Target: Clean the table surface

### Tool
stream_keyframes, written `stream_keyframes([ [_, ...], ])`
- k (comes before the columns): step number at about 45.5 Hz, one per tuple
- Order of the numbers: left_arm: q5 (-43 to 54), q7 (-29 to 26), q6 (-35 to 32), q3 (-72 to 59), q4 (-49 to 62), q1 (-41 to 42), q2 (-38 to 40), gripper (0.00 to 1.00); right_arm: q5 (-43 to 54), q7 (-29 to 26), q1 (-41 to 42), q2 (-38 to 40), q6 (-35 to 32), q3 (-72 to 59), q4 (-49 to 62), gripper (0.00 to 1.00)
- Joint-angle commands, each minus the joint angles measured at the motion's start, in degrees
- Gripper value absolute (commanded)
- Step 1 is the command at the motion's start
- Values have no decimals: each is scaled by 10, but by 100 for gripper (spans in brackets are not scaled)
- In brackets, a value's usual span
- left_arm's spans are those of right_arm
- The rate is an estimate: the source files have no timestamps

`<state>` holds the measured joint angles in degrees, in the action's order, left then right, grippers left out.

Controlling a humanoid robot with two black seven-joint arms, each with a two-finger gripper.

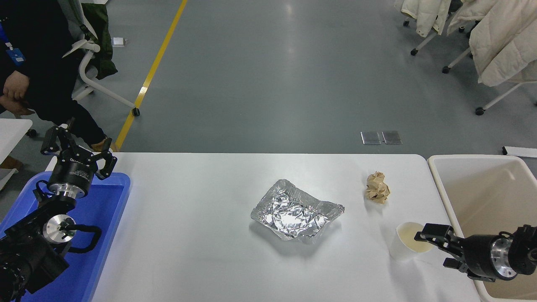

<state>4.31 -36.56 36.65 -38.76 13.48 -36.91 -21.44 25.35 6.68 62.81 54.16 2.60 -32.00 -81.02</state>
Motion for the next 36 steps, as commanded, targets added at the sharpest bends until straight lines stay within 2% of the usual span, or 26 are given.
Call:
stream_keyframes([
  [1, 0, 0, 0, 0, 1, 0, 0, 100, -1, 0, -15, -27, 16, 0, 30, 100],
  [7, 0, 0, 0, 0, 1, 0, 0, 100, 0, 0, -18, -40, 21, 0, 32, 96],
  [11, 0, 0, 0, 0, 1, 0, 0, 100, 0, 0, -20, -49, 22, 0, 42, 87],
  [14, 0, 0, 0, 0, 0, 0, 0, 100, 0, 0, -22, -56, 22, 0, 49, 77],
  [18, 0, 0, 0, 0, 0, 0, 0, 100, 0, 3, -26, -60, 22, -1, 56, 69],
  [26, 0, 0, 0, 0, 0, 0, 0, 100, 16, 3, -27, -68, 21, -5, 60, 32],
  [31, 0, 0, 0, 0, 0, 0, 0, 100, 33, 3, -28, -70, 22, -5, 60, 3],
  [32, 0, 0, 0, 0, 0, 0, 0, 100, 32, 3, -28, -70, 22, -5, 60, 0],
  [36, 0, 0, 0, 0, 1, 0, 0, 100, 32, 4, -29, -70, 21, -6, 60, 0],
])
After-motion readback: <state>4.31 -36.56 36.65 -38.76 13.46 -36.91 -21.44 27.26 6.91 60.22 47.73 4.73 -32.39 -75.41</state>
